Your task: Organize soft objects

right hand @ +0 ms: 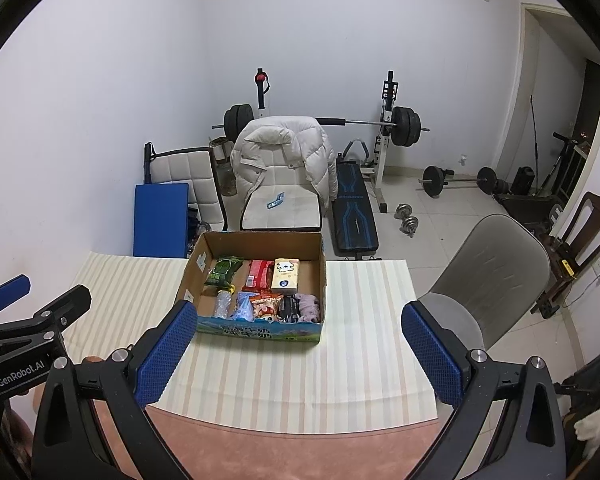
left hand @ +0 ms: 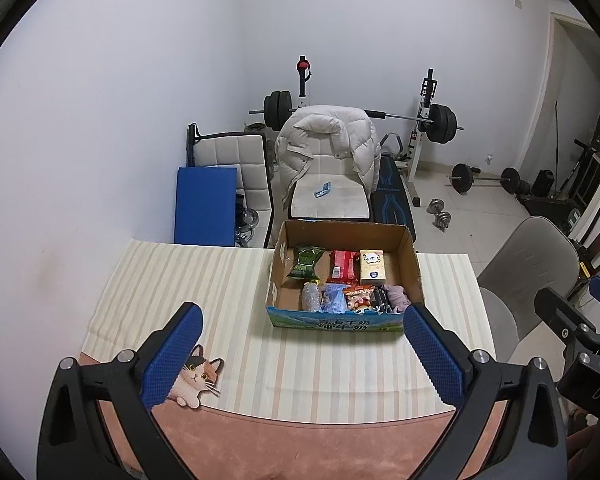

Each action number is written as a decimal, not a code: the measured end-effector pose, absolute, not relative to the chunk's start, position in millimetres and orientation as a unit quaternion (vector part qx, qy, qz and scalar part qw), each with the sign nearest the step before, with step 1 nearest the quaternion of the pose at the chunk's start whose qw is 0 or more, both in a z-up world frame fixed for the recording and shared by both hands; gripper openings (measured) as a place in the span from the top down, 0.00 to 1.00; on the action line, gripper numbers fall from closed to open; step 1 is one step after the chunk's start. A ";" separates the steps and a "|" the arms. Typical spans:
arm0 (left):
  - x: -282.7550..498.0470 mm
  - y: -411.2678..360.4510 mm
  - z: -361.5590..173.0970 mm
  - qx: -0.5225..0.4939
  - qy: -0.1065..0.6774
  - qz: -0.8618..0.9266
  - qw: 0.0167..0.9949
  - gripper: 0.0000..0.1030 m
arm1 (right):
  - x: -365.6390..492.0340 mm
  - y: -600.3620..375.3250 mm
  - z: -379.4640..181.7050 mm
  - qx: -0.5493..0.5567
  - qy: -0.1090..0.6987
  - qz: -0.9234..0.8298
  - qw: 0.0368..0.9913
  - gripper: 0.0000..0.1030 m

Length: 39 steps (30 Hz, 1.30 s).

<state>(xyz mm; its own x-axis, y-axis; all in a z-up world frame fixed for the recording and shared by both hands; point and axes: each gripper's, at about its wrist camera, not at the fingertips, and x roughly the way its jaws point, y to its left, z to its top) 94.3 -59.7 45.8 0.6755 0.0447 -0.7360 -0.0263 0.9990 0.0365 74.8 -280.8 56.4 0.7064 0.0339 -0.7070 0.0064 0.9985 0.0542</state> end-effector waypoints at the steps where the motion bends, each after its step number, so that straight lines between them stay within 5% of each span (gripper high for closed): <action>1: 94.0 -59.9 46.3 0.011 0.402 0.019 0.915 0.00 | 75.2 -280.8 57.2 0.026 0.383 0.008 0.923 0.00; 39: 90.4 -67.0 57.6 0.012 0.389 0.016 0.921 0.00 | 68.2 -277.4 67.0 0.028 0.373 -0.003 0.927 0.00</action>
